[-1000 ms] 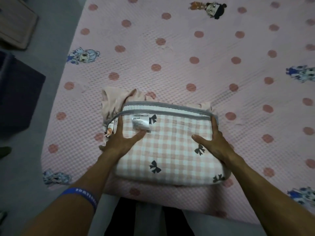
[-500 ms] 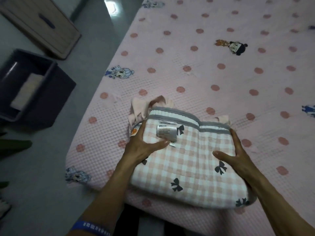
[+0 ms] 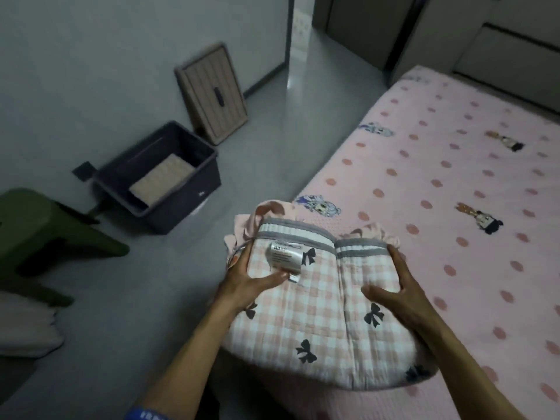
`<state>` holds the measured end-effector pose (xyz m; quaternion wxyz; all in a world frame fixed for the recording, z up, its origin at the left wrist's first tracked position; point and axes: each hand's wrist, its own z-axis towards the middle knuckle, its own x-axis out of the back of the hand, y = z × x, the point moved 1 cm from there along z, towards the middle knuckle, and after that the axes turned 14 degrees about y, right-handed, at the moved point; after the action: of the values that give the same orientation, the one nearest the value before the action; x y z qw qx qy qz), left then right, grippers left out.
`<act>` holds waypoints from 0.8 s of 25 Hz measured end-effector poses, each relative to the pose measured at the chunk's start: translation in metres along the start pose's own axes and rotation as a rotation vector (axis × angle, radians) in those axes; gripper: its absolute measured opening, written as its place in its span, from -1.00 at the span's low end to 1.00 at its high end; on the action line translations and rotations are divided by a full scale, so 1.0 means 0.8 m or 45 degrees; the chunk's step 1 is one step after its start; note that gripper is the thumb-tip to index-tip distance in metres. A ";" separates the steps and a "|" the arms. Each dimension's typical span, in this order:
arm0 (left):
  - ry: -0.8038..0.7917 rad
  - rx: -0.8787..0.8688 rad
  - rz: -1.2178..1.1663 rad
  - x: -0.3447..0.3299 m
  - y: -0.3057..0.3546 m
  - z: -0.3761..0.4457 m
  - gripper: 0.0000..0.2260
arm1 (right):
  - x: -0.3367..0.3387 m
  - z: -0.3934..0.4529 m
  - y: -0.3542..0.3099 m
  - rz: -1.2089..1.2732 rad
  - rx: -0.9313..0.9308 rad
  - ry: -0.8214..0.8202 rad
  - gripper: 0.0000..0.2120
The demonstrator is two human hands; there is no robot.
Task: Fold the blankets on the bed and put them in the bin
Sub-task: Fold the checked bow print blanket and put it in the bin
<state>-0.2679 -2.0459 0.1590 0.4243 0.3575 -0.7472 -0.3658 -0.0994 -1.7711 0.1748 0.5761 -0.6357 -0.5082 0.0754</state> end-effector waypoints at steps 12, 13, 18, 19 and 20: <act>0.454 0.117 -0.101 0.458 -0.041 0.302 -0.10 | -0.459 0.209 -0.388 -0.068 0.284 -0.399 -0.10; 0.473 0.133 -0.121 0.472 -0.046 0.325 -0.12 | -0.486 0.233 -0.399 -0.107 0.290 -0.421 -0.08; 0.547 0.206 -0.206 0.533 -0.061 0.463 -0.20 | -0.621 0.354 -0.476 -0.217 0.314 -0.534 0.00; 0.547 0.265 -0.232 0.543 -0.063 0.492 -0.20 | -0.645 0.381 -0.490 -0.269 0.307 -0.532 0.00; 0.546 0.294 -0.280 0.553 -0.065 0.521 -0.22 | -0.669 0.405 -0.507 -0.311 0.302 -0.546 0.00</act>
<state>-0.7994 -2.3429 0.1247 0.4868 0.5520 -0.6338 -0.2379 -0.7998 -2.0236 0.1358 0.5308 -0.4673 -0.6790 0.1972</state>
